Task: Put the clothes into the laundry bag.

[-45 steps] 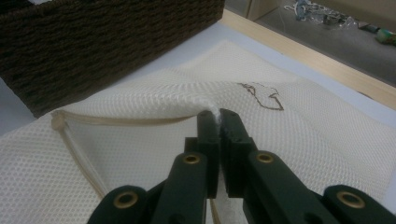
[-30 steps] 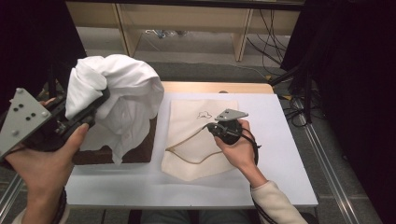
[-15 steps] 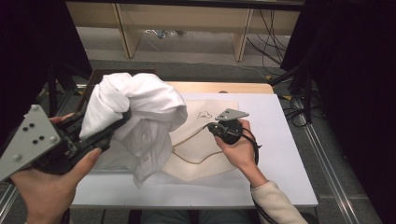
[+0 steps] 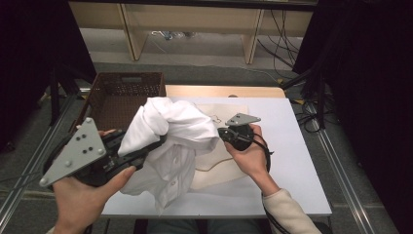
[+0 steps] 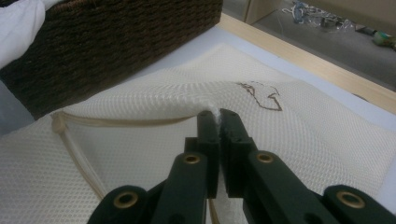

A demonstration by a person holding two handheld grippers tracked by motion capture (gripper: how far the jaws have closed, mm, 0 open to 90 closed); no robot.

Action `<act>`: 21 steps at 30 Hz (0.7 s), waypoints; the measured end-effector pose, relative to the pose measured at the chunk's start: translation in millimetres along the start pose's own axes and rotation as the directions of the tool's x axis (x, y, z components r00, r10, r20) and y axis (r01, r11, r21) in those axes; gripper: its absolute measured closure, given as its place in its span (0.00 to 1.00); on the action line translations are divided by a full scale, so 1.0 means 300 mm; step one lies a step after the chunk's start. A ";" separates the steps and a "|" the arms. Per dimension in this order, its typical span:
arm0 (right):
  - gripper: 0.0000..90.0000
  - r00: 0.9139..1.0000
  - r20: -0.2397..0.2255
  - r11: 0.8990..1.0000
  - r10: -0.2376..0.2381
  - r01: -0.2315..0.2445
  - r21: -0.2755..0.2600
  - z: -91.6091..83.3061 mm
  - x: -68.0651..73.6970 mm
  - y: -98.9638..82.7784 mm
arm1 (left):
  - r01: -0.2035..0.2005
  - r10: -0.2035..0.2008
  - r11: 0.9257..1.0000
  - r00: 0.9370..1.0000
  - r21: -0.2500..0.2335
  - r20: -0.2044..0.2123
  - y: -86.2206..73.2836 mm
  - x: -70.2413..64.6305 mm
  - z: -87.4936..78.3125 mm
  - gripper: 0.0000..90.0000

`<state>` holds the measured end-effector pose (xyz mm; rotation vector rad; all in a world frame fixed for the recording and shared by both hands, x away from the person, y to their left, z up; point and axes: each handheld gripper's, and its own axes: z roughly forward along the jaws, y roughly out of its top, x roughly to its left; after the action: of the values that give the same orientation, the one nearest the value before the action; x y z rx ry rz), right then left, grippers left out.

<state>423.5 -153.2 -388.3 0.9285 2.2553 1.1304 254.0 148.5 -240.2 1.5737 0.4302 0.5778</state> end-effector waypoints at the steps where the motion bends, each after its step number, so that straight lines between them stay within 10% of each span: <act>1: 0.99 1.000 -0.002 1.000 0.022 -0.022 0.001 0.000 0.006 0.000 | 0.014 -0.014 1.000 1.000 0.002 0.013 -0.005 -0.002 0.007 0.82; 11: 0.99 1.000 -0.005 1.000 -0.001 0.001 -0.008 -0.003 -0.004 0.001 | 0.019 -0.023 0.994 0.999 0.111 0.036 -0.088 -0.006 0.115 0.82; 12: 0.99 1.000 -0.006 1.000 0.009 -0.009 -0.003 -0.005 -0.003 0.002 | 0.066 -0.053 0.987 0.995 0.144 -0.087 -0.107 -0.010 0.115 0.82; 13: 0.99 1.000 -0.004 1.000 0.025 -0.025 -0.005 -0.006 -0.001 0.002 | 0.035 -0.041 0.988 0.999 0.149 0.034 -0.128 0.002 0.145 0.82; 21: 0.99 1.000 -0.009 1.000 0.028 -0.028 0.004 -0.005 0.004 0.001 | 0.067 -0.070 0.946 0.998 0.316 -0.001 -0.305 0.039 0.255 0.82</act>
<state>421.9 -153.0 -387.3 0.9609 2.2593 1.1448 315.1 102.2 -332.3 1.8582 0.5899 0.4623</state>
